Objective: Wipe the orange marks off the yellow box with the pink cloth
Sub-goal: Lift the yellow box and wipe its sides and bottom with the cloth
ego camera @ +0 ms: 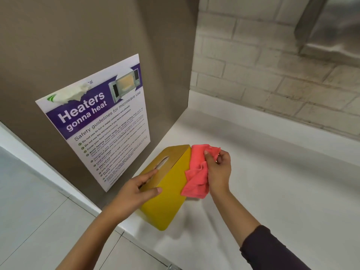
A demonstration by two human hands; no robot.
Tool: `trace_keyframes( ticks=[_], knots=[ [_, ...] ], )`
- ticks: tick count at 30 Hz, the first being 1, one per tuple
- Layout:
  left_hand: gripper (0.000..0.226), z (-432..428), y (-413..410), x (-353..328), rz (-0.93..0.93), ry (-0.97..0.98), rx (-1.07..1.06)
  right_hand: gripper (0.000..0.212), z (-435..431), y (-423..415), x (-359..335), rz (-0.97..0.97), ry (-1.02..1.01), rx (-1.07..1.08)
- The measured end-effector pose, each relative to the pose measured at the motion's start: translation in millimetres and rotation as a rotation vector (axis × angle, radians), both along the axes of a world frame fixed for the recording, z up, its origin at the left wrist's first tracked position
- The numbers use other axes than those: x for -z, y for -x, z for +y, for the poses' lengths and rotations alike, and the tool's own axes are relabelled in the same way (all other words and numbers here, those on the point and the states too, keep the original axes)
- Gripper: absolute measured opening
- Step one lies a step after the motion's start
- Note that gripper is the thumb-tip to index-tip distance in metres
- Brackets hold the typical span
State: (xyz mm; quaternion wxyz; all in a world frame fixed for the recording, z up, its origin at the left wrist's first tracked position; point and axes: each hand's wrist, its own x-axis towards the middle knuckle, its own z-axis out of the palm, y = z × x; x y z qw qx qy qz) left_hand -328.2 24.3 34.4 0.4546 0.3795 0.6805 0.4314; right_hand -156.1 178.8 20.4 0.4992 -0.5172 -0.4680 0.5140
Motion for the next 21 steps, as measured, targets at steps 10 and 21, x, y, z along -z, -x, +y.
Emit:
trace_keyframes(
  ticks=[10,21],
  knots=[
    [0.049,1.8,7.2,5.1,-0.017,0.002,-0.075,0.037,-36.7,-1.7,-10.9,-0.295,0.035,-0.455],
    [0.056,2.4,-6.1,7.8,0.016,-0.016,-0.146,0.050,-63.2,-23.7,-24.1,-0.428,-0.032,-0.822]
  ],
)
